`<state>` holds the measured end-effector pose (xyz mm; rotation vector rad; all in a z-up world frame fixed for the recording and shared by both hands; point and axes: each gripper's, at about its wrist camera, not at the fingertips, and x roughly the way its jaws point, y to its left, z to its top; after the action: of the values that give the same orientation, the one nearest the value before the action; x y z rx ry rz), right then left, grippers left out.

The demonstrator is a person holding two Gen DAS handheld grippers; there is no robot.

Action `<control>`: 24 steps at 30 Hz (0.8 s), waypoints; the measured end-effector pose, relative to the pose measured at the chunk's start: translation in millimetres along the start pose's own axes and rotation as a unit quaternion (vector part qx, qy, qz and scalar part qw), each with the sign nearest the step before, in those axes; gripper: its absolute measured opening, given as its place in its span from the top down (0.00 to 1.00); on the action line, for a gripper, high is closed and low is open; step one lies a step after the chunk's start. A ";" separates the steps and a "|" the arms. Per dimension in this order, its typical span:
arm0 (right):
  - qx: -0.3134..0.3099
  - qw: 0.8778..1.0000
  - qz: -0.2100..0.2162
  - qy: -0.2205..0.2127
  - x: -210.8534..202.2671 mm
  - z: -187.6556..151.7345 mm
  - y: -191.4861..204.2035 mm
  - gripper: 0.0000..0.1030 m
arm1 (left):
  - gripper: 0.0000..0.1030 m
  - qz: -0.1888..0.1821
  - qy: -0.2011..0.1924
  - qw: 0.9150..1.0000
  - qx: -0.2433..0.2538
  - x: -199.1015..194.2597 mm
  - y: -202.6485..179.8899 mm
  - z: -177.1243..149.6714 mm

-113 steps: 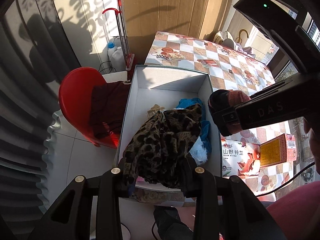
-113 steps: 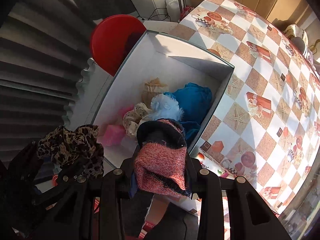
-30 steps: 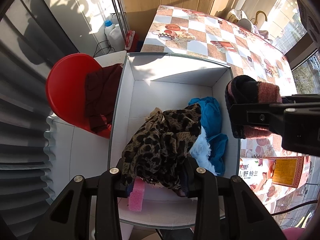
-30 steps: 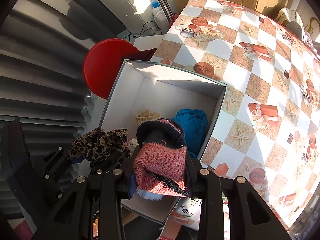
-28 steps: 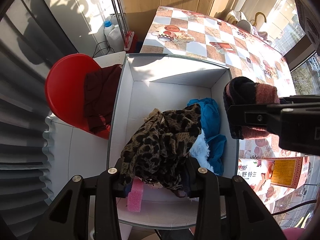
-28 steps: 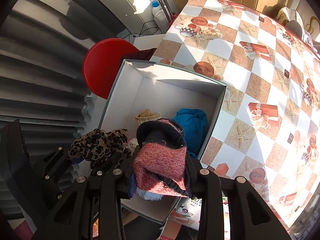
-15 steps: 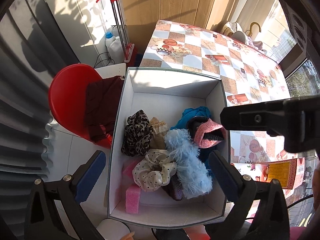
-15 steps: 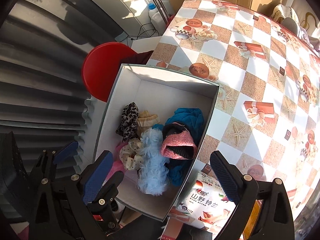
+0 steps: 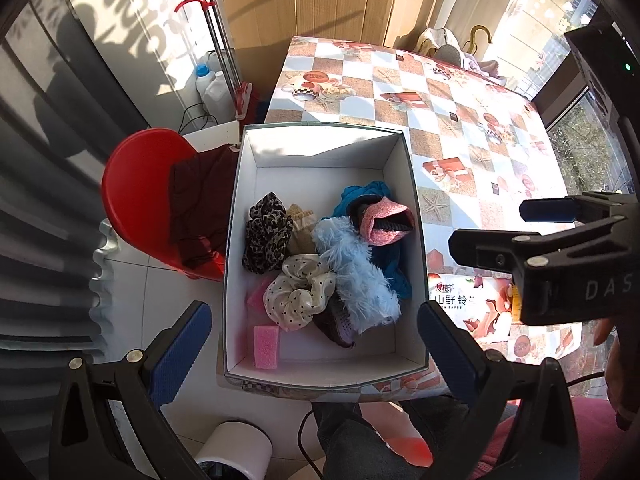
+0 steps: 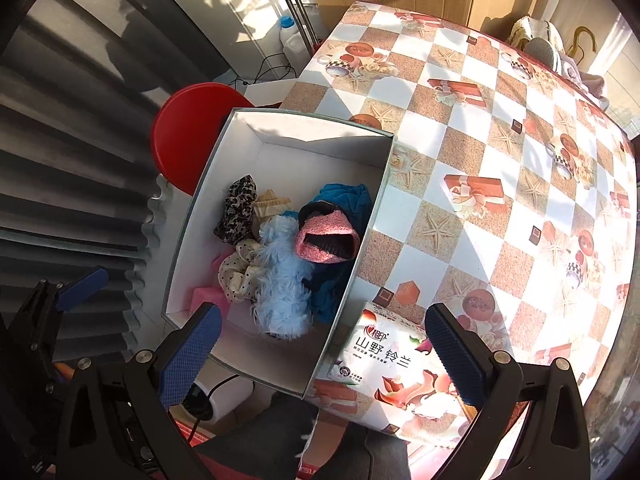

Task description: Organize soft objects

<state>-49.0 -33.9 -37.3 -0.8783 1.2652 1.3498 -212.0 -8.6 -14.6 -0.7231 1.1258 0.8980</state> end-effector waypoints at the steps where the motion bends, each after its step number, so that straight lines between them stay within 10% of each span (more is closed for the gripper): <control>1: 0.005 1.000 -0.002 0.005 3.4 -3.7 -0.6 0.01 | 0.00 0.003 0.002 1.000 0.003 -0.5 -1.5 -2.0; 24: 0.045 0.999 -0.011 -0.011 -5.7 -20.2 11.1 0.01 | 0.00 0.003 -0.024 0.999 0.045 -17.5 1.6 0.0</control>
<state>-61.5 -53.6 -33.0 -0.8100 1.2854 1.2728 -216.4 -11.9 2.2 -0.6212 1.1202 0.8592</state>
